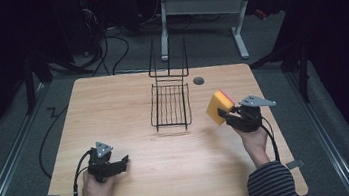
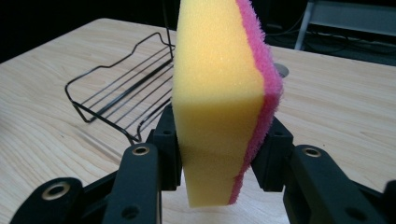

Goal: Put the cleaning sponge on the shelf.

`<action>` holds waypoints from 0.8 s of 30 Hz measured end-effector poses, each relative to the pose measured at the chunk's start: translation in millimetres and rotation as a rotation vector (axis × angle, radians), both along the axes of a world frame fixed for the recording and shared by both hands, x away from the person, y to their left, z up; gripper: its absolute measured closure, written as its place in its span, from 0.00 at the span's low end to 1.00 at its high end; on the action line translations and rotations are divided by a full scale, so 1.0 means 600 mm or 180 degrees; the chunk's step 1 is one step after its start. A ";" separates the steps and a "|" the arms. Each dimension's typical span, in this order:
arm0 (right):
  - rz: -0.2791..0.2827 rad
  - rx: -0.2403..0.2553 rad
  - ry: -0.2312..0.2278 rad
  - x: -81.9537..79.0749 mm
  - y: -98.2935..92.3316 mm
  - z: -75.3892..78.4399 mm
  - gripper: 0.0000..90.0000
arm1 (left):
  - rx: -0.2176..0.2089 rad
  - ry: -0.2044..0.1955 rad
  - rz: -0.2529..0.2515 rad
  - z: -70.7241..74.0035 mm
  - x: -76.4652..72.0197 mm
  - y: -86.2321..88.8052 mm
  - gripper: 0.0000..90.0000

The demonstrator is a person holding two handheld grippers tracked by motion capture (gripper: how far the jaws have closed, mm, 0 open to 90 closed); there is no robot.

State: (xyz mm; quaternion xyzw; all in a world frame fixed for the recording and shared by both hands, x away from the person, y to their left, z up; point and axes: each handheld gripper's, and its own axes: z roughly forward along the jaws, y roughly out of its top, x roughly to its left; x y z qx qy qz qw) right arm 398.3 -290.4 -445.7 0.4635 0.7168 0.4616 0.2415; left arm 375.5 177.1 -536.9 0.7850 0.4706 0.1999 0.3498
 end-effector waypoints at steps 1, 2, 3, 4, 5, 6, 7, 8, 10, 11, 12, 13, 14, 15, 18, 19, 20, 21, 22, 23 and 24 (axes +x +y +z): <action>0.0000 0.0006 0.0002 -0.001 0.001 0.001 0.67 | 0.0000 0.0000 0.0000 0.000 0.000 0.000 0.24; 0.0011 0.0003 -0.0010 -0.001 0.002 0.002 0.67 | -0.0001 -0.0001 0.0001 0.000 0.000 0.000 0.24; 0.0020 0.0018 -0.0008 -0.002 0.003 0.002 0.67 | 0.0000 0.0000 0.0000 0.000 0.000 0.000 0.24; 0.0034 0.0021 -0.0012 -0.002 0.004 0.003 0.67 | -0.0001 0.0000 0.0001 0.000 0.000 0.000 0.24; 0.0040 0.0020 0.0000 -0.002 0.006 0.005 0.67 | -0.0001 -0.0001 0.0001 0.000 0.000 0.000 0.24; 0.0060 0.0007 -0.0023 -0.002 0.008 0.007 0.67 | 0.0000 0.0000 0.0000 0.000 0.000 0.000 0.24; 0.0075 0.0013 -0.0032 -0.003 0.011 0.010 0.67 | 0.0000 0.0000 0.0000 0.000 0.000 0.000 0.24; 0.0086 0.0022 -0.0033 -0.003 0.013 0.012 0.67 | 0.0000 0.0000 0.0000 0.000 0.000 0.000 0.24; 0.0127 0.0038 -0.0054 -0.004 0.019 0.017 0.67 | -0.0001 -0.0001 0.0001 0.000 0.000 0.000 0.24; 0.0150 0.0028 -0.0062 -0.004 0.022 0.019 0.67 | -0.0001 -0.0001 0.0001 0.000 0.000 0.000 0.24; 0.0170 0.0022 -0.0065 -0.004 0.025 0.021 0.67 | 0.0000 0.0000 0.0000 0.000 0.000 0.000 0.24; 0.0185 0.0031 -0.0081 -0.004 0.029 0.023 0.67 | 0.0000 0.0000 0.0000 0.000 0.000 0.000 0.24; 0.0203 0.0050 -0.0092 -0.005 0.031 0.024 0.67 | 0.0000 0.0000 0.0000 0.000 0.000 0.000 0.24; 0.0222 0.0055 -0.0076 -0.005 0.033 0.026 0.67 | 0.0001 -0.0001 0.0000 0.000 0.000 0.000 0.24; 0.0265 0.0056 -0.0083 -0.003 0.039 0.031 0.67 | 0.0001 0.0001 -0.0001 0.000 0.000 0.000 0.24; 0.0271 0.0067 -0.0087 -0.002 0.041 0.032 0.67 | 0.0001 -0.0001 0.0000 0.000 0.000 0.000 0.24; 0.0280 0.0063 -0.0092 -0.002 0.043 0.034 0.67 | 0.0000 -0.0001 0.0000 0.000 0.000 0.000 0.24; 0.0289 0.0076 -0.0094 -0.001 0.045 0.036 0.67 | 0.0001 0.0000 0.0000 0.000 0.000 0.000 0.24; 0.0307 0.0074 -0.0108 -0.001 0.047 0.038 0.67 | 0.0001 0.0000 0.0000 0.000 0.000 0.000 0.24; 0.0316 0.0063 -0.0110 -0.001 0.050 0.039 0.67 | 0.0000 -0.0001 0.0000 0.000 0.000 0.000 0.24; 0.0326 0.0065 -0.0121 -0.001 0.053 0.041 0.67 | 0.0000 0.0000 0.0000 0.000 0.000 0.000 0.24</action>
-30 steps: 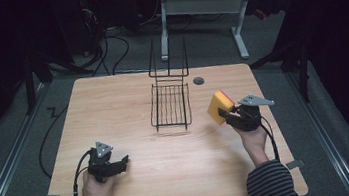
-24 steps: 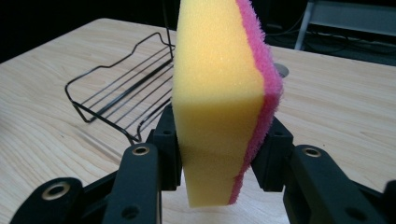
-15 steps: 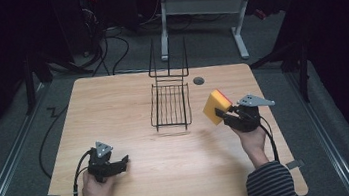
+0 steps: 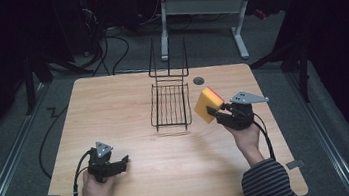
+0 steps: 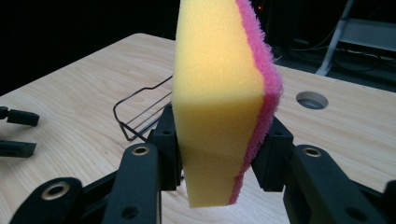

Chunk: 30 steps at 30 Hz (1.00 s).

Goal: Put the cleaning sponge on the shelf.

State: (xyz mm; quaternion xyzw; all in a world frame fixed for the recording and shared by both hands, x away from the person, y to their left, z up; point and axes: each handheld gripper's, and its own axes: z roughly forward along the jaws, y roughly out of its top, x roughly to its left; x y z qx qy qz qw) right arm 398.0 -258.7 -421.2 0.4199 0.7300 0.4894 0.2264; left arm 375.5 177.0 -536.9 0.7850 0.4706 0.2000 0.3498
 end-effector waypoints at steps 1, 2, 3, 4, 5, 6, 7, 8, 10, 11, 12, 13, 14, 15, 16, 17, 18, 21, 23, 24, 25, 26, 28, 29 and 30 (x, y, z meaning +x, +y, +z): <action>0.0021 0.0006 -0.0017 0.000 0.002 0.001 0.67 | 0.0000 0.0000 0.0000 0.000 0.000 0.000 0.24; 0.0040 0.0008 -0.0003 0.001 0.004 0.002 0.67 | 0.0000 0.0000 -0.0001 0.000 0.000 0.000 0.24; 0.0036 0.0008 0.0003 0.001 0.006 0.003 0.67 | 0.0000 0.0000 -0.0001 0.000 0.000 0.000 0.24; 0.0047 -0.0008 -0.0004 0.003 0.007 0.004 0.67 | 0.0001 0.0000 -0.0001 0.000 0.000 0.000 0.24; 0.0057 -0.0010 -0.0001 0.004 0.009 0.005 0.67 | 0.0000 0.0000 0.0000 0.000 0.000 0.000 0.24; 0.0066 -0.0003 0.0005 0.005 0.011 0.006 0.67 | 0.0000 0.0000 0.0000 0.000 0.000 0.000 0.24; 0.0080 -0.0007 -0.0002 0.006 0.013 0.006 0.67 | 0.0000 0.0000 0.0000 0.000 0.000 0.000 0.24; 0.0089 -0.0007 -0.0001 0.007 0.016 0.007 0.67 | -0.0001 -0.0001 0.0001 0.000 0.000 0.000 0.24; 0.0111 0.0003 0.0004 0.009 0.021 0.008 0.67 | 0.0000 0.0000 0.0000 0.000 0.000 0.000 0.24; 0.0130 -0.0001 0.0001 0.011 0.023 0.009 0.67 | -0.0003 -0.0001 0.0001 0.000 0.000 0.000 0.24; 0.0142 -0.0014 0.0004 0.012 0.026 0.009 0.67 | -0.0002 0.0000 0.0000 0.000 0.000 0.000 0.24; 0.0149 -0.0016 -0.0004 0.013 0.030 0.009 0.67 | -0.0004 0.0000 0.0001 0.000 0.000 0.000 0.24; 0.0165 -0.0005 -0.0011 0.014 0.033 0.009 0.67 | -0.0005 0.0000 0.0001 0.000 0.000 0.000 0.24; 0.0187 -0.0009 0.0003 0.016 0.036 0.009 0.67 | -0.0005 0.0000 0.0002 0.000 0.000 0.000 0.24; 0.0193 -0.0022 0.0005 0.018 0.040 0.009 0.67 | -0.0003 0.0006 -0.0001 0.000 0.000 0.000 0.24; 0.0203 -0.0024 0.0005 0.020 0.043 0.009 0.67 | -0.0004 0.0006 0.0000 0.000 0.000 0.000 0.24; 0.0213 -0.0026 0.0012 0.021 0.047 0.009 0.67 | -0.0002 0.0006 -0.0001 0.000 0.000 0.000 0.24; 0.0253 -0.0036 -0.0009 0.025 0.057 0.010 0.67 | -0.0004 0.0006 0.0000 0.000 0.000 0.000 0.24; 0.0264 -0.0065 -0.0021 0.028 0.064 0.012 0.67 | -0.0003 0.0007 0.0000 0.000 0.000 0.000 0.24; 0.0264 -0.0057 -0.0045 0.029 0.066 0.013 0.67 | -0.0003 0.0006 0.0000 0.000 0.000 0.000 0.24; 0.0269 -0.0074 -0.0042 0.031 0.070 0.014 0.67 | -0.0002 0.0006 0.0000 0.000 0.000 0.000 0.24; 0.0272 -0.0095 -0.0057 0.033 0.072 0.014 0.67 | -0.0003 0.0006 0.0000 0.000 0.000 0.000 0.24; 0.0267 -0.0132 -0.0057 0.037 0.078 0.013 0.67 | -0.0004 0.0006 0.0000 0.000 0.000 0.000 0.24; 0.0276 -0.0143 -0.0058 0.039 0.081 0.012 0.67 | -0.0003 0.0006 0.0001 0.000 0.000 0.000 0.24; 0.0272 -0.0152 -0.0049 0.041 0.083 0.011 0.67 | -0.0003 0.0006 0.0000 0.000 0.000 0.000 0.24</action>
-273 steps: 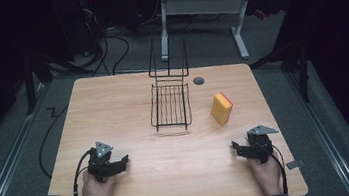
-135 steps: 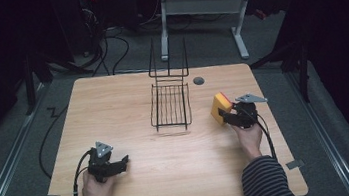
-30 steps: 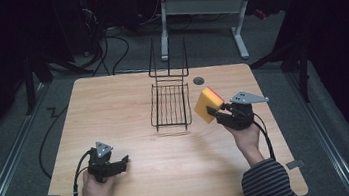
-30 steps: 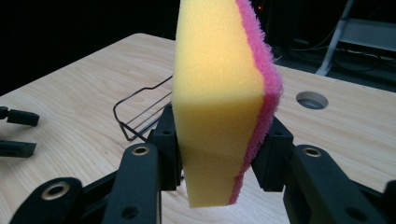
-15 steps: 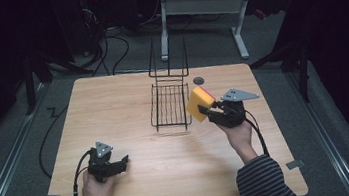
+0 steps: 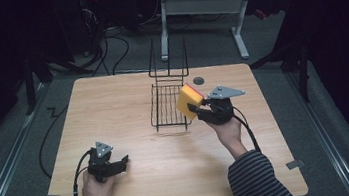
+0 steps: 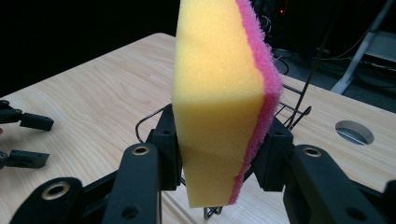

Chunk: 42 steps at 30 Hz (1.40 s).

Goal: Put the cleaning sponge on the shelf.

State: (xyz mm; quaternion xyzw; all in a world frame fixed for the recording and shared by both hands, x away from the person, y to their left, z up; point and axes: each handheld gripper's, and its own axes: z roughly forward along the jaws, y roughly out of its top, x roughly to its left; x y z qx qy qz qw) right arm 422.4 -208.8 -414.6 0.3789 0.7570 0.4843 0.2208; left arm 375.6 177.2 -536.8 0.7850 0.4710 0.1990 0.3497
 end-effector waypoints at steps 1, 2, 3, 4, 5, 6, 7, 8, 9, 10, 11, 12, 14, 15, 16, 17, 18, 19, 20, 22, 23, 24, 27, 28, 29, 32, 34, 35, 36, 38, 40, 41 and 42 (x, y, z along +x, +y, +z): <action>0.0004 -0.0014 -0.0001 0.003 0.004 -0.002 0.67 | 0.0000 0.0000 0.0000 0.000 0.000 0.000 0.24; -0.0004 -0.0038 0.0007 0.005 0.006 -0.004 0.67 | -0.0001 0.0000 0.0000 0.000 0.000 0.000 0.24; 0.0000 -0.0037 0.0012 0.008 0.010 -0.006 0.67 | 0.0000 0.0001 0.0000 0.000 0.000 0.000 0.24; 0.0009 -0.0048 0.0019 0.010 0.012 -0.008 0.67 | 0.0004 0.0001 -0.0001 0.000 0.000 0.000 0.24; 0.0009 -0.0059 0.0025 0.013 0.016 -0.010 0.67 | 0.0004 0.0001 -0.0001 0.000 0.000 0.000 0.24; 0.0007 -0.0071 0.0032 0.016 0.019 -0.011 0.67 | 0.0003 0.0001 -0.0001 0.000 0.000 0.000 0.24; 0.0011 -0.0080 0.0037 0.019 0.023 -0.013 0.67 | 0.0003 0.0001 -0.0001 0.000 0.000 0.000 0.24; 0.0015 -0.0099 0.0040 0.022 0.027 -0.015 0.67 | 0.0003 0.0002 -0.0001 0.000 0.000 0.000 0.24; 0.0009 -0.0104 0.0041 0.025 0.030 -0.017 0.67 | 0.0003 0.0001 -0.0001 0.000 0.000 0.000 0.24; 0.0011 -0.0099 0.0057 0.028 0.034 -0.020 0.67 | 0.0004 0.0002 -0.0002 0.000 0.000 0.000 0.24; 0.0012 -0.0102 0.0087 0.032 0.037 -0.022 0.67 | 0.0004 0.0002 -0.0002 0.000 0.000 0.000 0.24; 0.0012 -0.0082 0.0108 0.036 0.041 -0.026 0.67 | -0.0001 0.0000 -0.0001 0.000 0.000 0.000 0.24; 0.0015 -0.0103 0.0144 0.042 0.049 -0.031 0.67 | -0.0001 0.0001 -0.0001 0.000 0.000 0.000 0.24; 0.0012 -0.0122 0.0158 0.044 0.054 -0.033 0.67 | -0.0002 0.0000 0.0000 0.000 0.000 0.000 0.24; 0.0025 -0.0150 0.0155 0.047 0.058 -0.035 0.67 | -0.0001 0.0001 -0.0002 0.000 0.000 0.000 0.24; 0.0026 -0.0165 0.0177 0.049 0.063 -0.038 0.67 | -0.0003 -0.0005 0.0003 0.000 0.000 0.000 0.24; 0.0029 -0.0191 0.0189 0.050 0.066 -0.041 0.67 | -0.0003 -0.0005 0.0002 0.000 0.000 0.000 0.24; 0.0036 -0.0206 0.0188 0.053 0.070 -0.043 0.67 | -0.0003 -0.0005 0.0002 0.000 0.000 0.000 0.24; 0.0030 -0.0211 0.0213 0.054 0.073 -0.046 0.67 | -0.0004 -0.0006 0.0003 0.000 0.000 0.000 0.24; 0.0032 -0.0251 0.0220 0.058 0.078 -0.052 0.67 | -0.0003 -0.0005 0.0002 0.000 0.000 0.000 0.24; 0.0035 -0.0289 0.0212 0.060 0.080 -0.055 0.67 | -0.0004 -0.0005 0.0003 0.000 0.000 0.000 0.24; 0.0031 -0.0301 0.0247 0.061 0.082 -0.058 0.67 | -0.0003 -0.0005 0.0002 0.000 0.000 0.000 0.24; 0.0026 -0.0354 0.0269 0.065 0.086 -0.065 0.67 | -0.0004 -0.0005 0.0002 0.000 0.000 0.000 0.24; 0.0024 -0.0363 0.0268 0.065 0.086 -0.066 0.67 | -0.0004 -0.0005 0.0002 0.000 0.000 0.000 0.24; 0.0015 -0.0357 0.0272 0.065 0.087 -0.067 0.67 | -0.0004 -0.0005 0.0003 0.000 0.000 0.000 0.24; 0.0010 -0.0361 0.0263 0.067 0.088 -0.067 0.67 | -0.0004 -0.0005 0.0003 0.000 0.000 0.000 0.24; 0.0010 -0.0364 0.0260 0.068 0.089 -0.068 0.67 | -0.0004 -0.0006 0.0003 0.000 0.000 0.000 0.24; 0.0011 -0.0359 0.0259 0.070 0.089 -0.069 0.67 | -0.0004 -0.0005 0.0003 0.000 0.000 0.000 0.24; 0.0005 -0.0347 0.0270 0.072 0.088 -0.070 0.67 | -0.0003 -0.0005 0.0002 0.000 0.000 0.000 0.24; -0.0010 -0.0319 0.0292 0.075 0.086 -0.071 0.67 | -0.0004 -0.0005 0.0002 0.000 0.000 0.000 0.24; -0.0020 -0.0316 0.0292 0.076 0.086 -0.071 0.67 | -0.0004 -0.0005 0.0002 0.000 0.000 0.000 0.24; -0.0023 -0.0319 0.0288 0.077 0.086 -0.072 0.67 | -0.0004 -0.0004 0.0002 0.000 0.000 0.000 0.24; -0.0021 -0.0330 0.0277 0.078 0.087 -0.072 0.67 | -0.0004 -0.0005 0.0003 0.000 0.000 0.000 0.24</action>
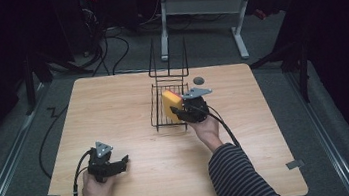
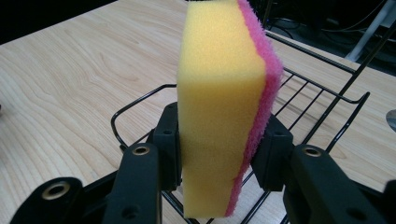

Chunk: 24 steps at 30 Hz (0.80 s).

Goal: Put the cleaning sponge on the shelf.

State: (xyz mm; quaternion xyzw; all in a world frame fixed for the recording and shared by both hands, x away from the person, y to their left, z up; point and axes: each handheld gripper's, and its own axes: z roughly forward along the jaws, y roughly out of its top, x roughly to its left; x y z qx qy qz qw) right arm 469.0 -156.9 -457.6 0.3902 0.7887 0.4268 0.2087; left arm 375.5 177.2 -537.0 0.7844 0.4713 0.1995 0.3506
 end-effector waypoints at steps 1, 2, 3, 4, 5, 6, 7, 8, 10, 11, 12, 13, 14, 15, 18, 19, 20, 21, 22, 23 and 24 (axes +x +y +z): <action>-0.0004 0.0004 -0.0002 0.001 0.000 0.000 0.67 | 0.0001 0.0000 0.0000 0.000 0.000 0.000 0.24; -0.0006 -0.0003 -0.0014 0.002 0.001 0.000 0.67 | 0.0002 0.0001 -0.0002 0.000 0.000 0.000 0.24; -0.0014 -0.0009 -0.0027 0.003 0.001 0.000 0.67 | 0.0000 -0.0001 0.0000 0.000 0.000 0.000 0.24; -0.0016 -0.0009 -0.0030 0.004 0.002 -0.001 0.67 | 0.0000 0.0000 0.0000 0.000 0.000 0.000 0.24; -0.0017 -0.0012 0.0002 0.005 0.002 -0.001 0.67 | 0.0000 -0.0001 0.0000 0.000 0.000 0.000 0.24; -0.0020 -0.0018 0.0009 0.006 0.003 -0.002 0.67 | 0.0002 0.0001 -0.0002 0.000 0.000 0.000 0.24; -0.0012 -0.0034 -0.0003 0.007 0.004 -0.003 0.67 | -0.0001 0.0000 0.0000 0.000 0.000 0.000 0.24; -0.0019 -0.0041 0.0002 0.008 0.005 -0.004 0.67 | 0.0001 0.0001 -0.0001 0.000 0.000 0.000 0.24; -0.0013 -0.0035 0.0007 0.010 0.005 -0.006 0.67 | 0.0001 0.0001 -0.0001 0.000 0.000 0.000 0.24; -0.0013 -0.0026 0.0013 0.011 0.005 -0.007 0.67 | 0.0000 0.0000 0.0000 0.000 0.000 0.000 0.24; -0.0032 -0.0020 0.0028 0.012 0.004 -0.007 0.67 | 0.0000 0.0000 -0.0001 0.000 0.000 0.000 0.24; -0.0039 -0.0024 0.0033 0.013 0.003 -0.008 0.66 | -0.0001 0.0000 0.0000 0.000 0.000 0.000 0.24; -0.0053 -0.0019 0.0042 0.014 0.003 -0.009 0.66 | 0.0000 0.0000 0.0000 0.000 0.000 0.000 0.24; -0.0066 -0.0037 0.0061 0.014 0.003 -0.011 0.66 | 0.0000 0.0000 0.0000 0.000 0.000 0.000 0.24; -0.0055 -0.0084 0.0084 0.014 0.005 -0.015 0.65 | 0.0000 0.0000 0.0000 0.000 0.000 0.000 0.24; -0.0052 -0.0089 0.0088 0.015 0.005 -0.016 0.65 | 0.0000 0.0000 0.0000 0.000 0.000 0.000 0.24; -0.0061 -0.0079 0.0103 0.015 0.005 -0.017 0.65 | 0.0000 0.0000 0.0000 0.000 0.000 0.000 0.24; -0.0062 -0.0063 0.0108 0.015 0.005 -0.017 0.65 | 0.0000 0.0000 -0.0001 0.000 0.000 0.000 0.24; -0.0063 -0.0051 0.0104 0.016 0.005 -0.017 0.65 | 0.0000 0.0000 0.0000 0.000 0.000 0.000 0.24; -0.0064 -0.0036 0.0105 0.016 0.005 -0.017 0.64 | 0.0000 0.0000 0.0000 0.000 0.000 0.000 0.24; -0.0059 -0.0032 0.0106 0.016 0.005 -0.017 0.62 | 0.0000 0.0000 0.0000 0.000 0.000 0.000 0.24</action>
